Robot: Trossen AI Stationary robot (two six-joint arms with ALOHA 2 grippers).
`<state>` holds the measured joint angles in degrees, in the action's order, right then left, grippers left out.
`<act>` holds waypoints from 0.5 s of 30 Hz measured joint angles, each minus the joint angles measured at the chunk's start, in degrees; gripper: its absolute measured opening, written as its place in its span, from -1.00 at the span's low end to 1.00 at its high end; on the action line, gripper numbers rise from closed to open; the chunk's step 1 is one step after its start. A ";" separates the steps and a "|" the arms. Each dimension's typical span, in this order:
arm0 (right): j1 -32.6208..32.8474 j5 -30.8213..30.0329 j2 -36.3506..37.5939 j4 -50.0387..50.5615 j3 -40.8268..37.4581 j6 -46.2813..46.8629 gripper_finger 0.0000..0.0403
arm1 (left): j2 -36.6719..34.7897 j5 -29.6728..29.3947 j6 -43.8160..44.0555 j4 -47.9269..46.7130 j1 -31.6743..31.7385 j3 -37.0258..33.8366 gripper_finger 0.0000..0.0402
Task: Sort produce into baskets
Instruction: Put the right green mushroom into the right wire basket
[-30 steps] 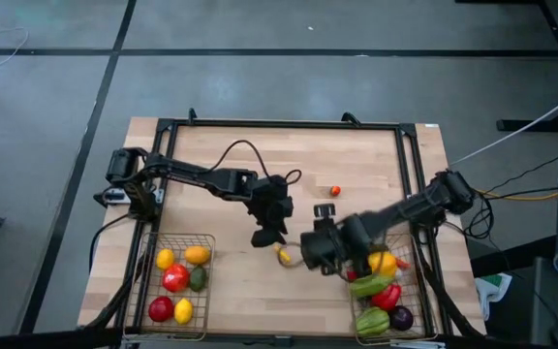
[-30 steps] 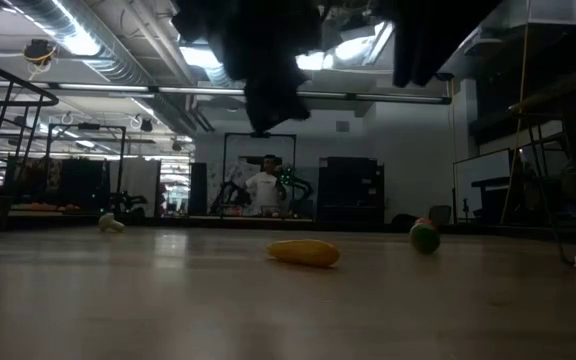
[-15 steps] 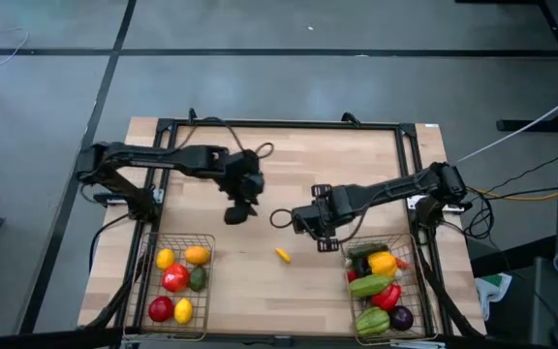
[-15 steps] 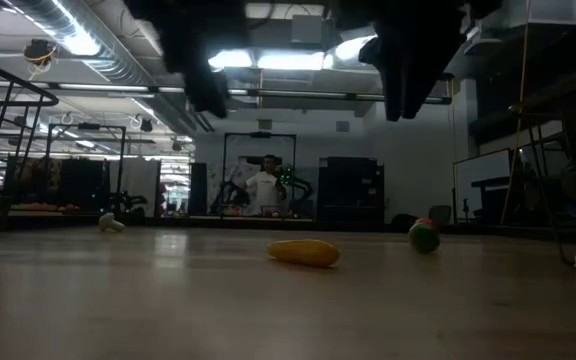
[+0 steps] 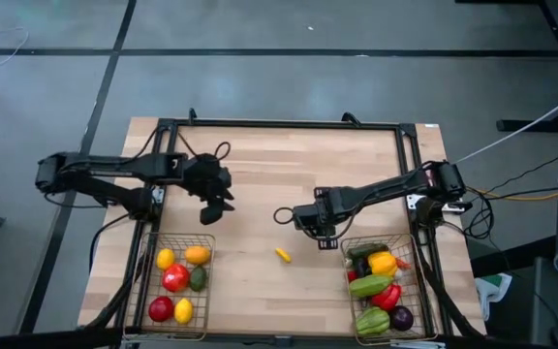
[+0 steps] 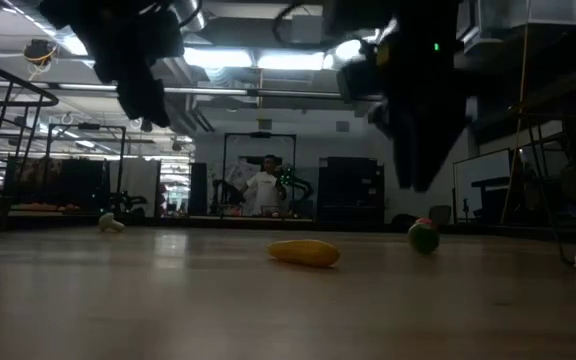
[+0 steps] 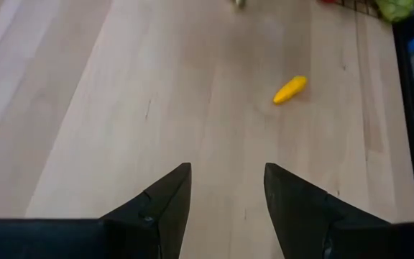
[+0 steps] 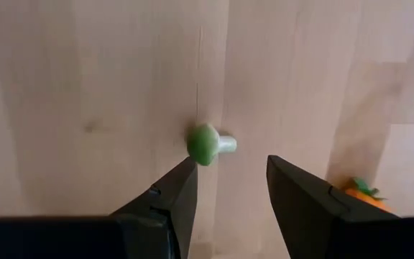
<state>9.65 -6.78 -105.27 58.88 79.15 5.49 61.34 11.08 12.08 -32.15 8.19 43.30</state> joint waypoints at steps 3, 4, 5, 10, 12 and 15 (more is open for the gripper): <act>-0.44 0.73 0.00 -3.10 -3.11 -0.01 -0.18 | -1.61 -0.03 1.45 2.01 0.00 -2.34 -0.14; -0.46 1.29 0.00 -3.73 -3.99 -0.01 -0.18 | -1.93 -0.01 1.54 2.36 0.00 -2.82 -0.14; -0.46 1.66 0.00 -4.54 -4.79 -0.01 -0.18 | -2.12 -0.03 1.56 2.91 0.00 -3.29 -0.14; -0.32 3.36 0.00 -8.91 -7.87 -0.02 -0.18 | -2.00 -0.01 1.50 4.20 0.00 -4.58 -0.14; -0.31 2.89 0.00 -10.49 -8.81 0.08 -0.18 | -1.96 -0.01 1.50 5.19 0.00 -5.10 -0.14; -0.31 2.84 0.00 -12.02 -9.91 0.08 -0.18 | -1.96 -0.01 1.49 6.31 0.00 -5.44 -0.14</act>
<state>9.34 -3.95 -105.27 46.86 69.24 5.56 59.37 11.07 13.57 -25.85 8.19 37.87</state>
